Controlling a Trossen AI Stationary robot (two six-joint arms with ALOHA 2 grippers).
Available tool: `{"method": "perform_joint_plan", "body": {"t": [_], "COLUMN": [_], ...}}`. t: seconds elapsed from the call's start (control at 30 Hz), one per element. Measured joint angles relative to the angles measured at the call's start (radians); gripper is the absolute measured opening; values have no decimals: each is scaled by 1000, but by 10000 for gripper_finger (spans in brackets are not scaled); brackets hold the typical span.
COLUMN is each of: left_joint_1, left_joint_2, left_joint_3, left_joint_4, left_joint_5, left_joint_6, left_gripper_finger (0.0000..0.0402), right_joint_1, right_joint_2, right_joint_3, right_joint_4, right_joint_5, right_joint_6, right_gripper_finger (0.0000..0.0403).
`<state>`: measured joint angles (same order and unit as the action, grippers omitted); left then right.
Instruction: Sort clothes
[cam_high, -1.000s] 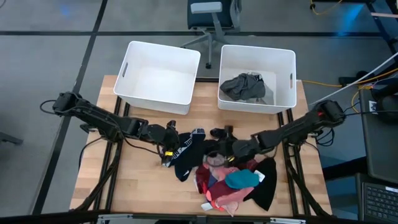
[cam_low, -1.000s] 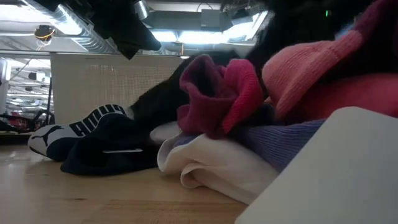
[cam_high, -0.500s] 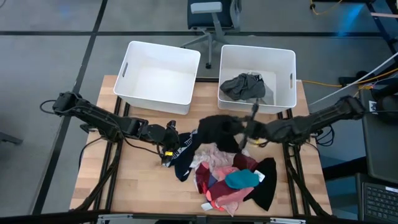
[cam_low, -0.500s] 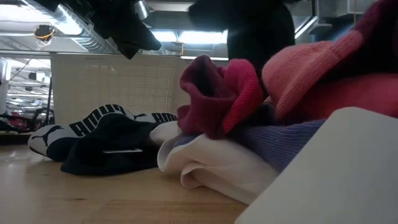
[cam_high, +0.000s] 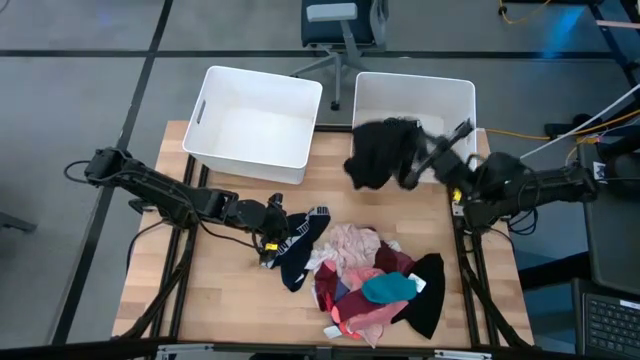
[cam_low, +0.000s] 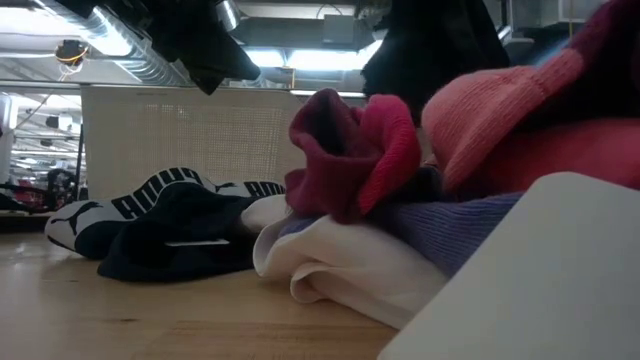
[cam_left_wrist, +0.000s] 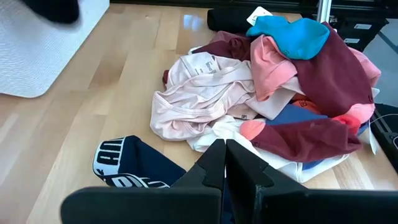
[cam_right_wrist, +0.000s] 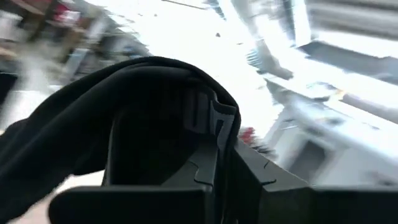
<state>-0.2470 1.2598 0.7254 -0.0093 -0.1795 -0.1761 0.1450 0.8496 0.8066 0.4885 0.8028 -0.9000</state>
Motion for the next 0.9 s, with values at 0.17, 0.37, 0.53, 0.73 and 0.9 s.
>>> {"method": "perform_joint_plan", "body": {"t": [0.17, 0.37, 0.53, 0.73, 0.9], "left_joint_1": [0, 0, 0, 0, 0], "left_joint_2": [0, 0, 0, 0, 0], "left_joint_3": [0, 0, 0, 0, 0], "left_joint_4": [0, 0, -1, -1, -1], "left_joint_5": [0, 0, 0, 0, 0], "left_joint_6": [0, 0, 5, 20, 20], "left_gripper_finger": [4, 4, 4, 4, 4], "right_joint_1": [-129, -315, -462, -592, -685], "right_joint_2": [-4, -1, 0, 7, 57], "right_joint_3": [40, 116, 117, 116, 116], "right_joint_4": [155, 140, 17, -472, -761], "right_joint_5": [0, 0, 68, 75, -35], "right_joint_6": [-195, -211, -105, 250, 504], "right_gripper_finger": [30, 30, 30, 30, 30]}}
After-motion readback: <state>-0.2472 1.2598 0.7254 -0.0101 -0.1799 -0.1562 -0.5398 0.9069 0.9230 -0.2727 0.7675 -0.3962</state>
